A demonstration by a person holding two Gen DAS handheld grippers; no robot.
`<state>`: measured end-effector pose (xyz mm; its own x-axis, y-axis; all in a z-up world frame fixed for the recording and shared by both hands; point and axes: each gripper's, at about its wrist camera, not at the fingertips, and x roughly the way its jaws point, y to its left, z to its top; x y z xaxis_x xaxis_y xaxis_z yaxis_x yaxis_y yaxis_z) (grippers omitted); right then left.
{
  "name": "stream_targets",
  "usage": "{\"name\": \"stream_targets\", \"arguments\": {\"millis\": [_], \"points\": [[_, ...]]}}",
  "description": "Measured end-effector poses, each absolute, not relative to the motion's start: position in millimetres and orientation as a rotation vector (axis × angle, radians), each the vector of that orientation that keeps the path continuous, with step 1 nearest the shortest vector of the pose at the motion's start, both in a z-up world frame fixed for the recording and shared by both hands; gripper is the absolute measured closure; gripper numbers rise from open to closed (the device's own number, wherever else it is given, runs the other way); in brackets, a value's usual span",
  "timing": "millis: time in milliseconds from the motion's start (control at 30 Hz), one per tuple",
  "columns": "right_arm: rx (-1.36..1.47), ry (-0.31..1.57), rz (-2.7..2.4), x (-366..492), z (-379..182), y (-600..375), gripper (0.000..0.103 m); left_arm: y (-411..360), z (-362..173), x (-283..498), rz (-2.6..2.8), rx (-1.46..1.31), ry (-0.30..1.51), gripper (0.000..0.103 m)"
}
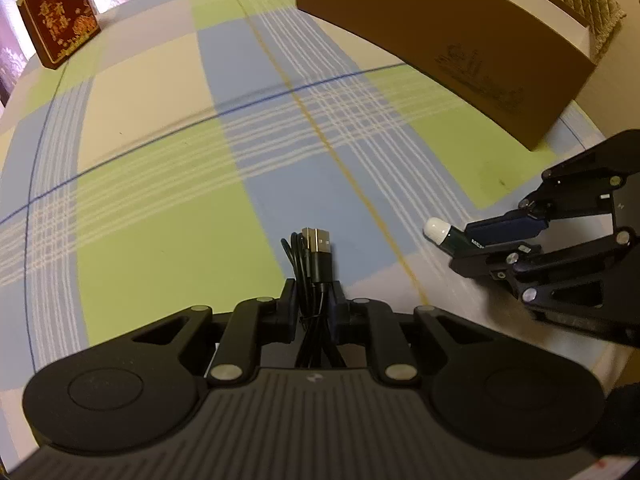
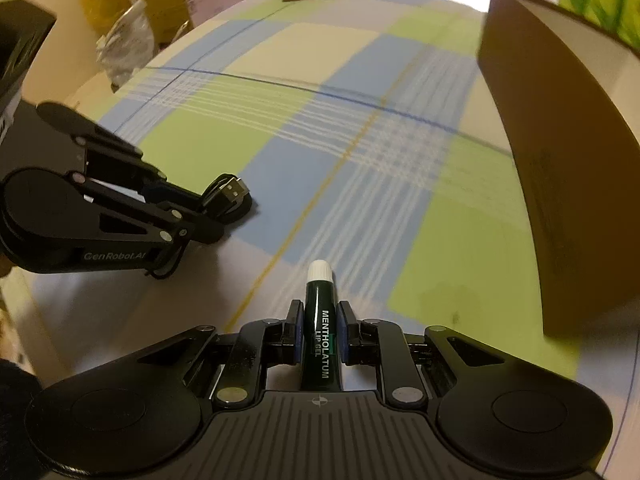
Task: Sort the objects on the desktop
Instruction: 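Carry the lip balm tube and USB cable over the brown box with both tools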
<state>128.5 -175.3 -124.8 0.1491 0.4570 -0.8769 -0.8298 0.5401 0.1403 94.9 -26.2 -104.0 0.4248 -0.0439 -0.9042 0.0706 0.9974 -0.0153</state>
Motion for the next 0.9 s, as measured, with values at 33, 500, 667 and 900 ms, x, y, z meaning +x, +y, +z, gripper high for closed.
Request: {"name": "stream_targets", "arguments": {"millis": [33, 500, 667, 900], "points": [[-0.41, 1.072, 0.962, 128, -124, -181, 0.089, -29, -103, 94, -0.078, 0.024, 1.134, 0.091], [-0.162, 1.042, 0.984, 143, -58, -250, 0.089, -82, -45, 104, -0.205, 0.053, 1.018, 0.091], [-0.081, 0.966, 0.983, 167, -21, -282, 0.089, -106, -11, 120, -0.277, 0.04, 0.931, 0.091], [-0.004, 0.868, 0.91, 223, 19, -322, 0.089, -131, 23, 161, -0.341, 0.029, 0.837, 0.091]]}}
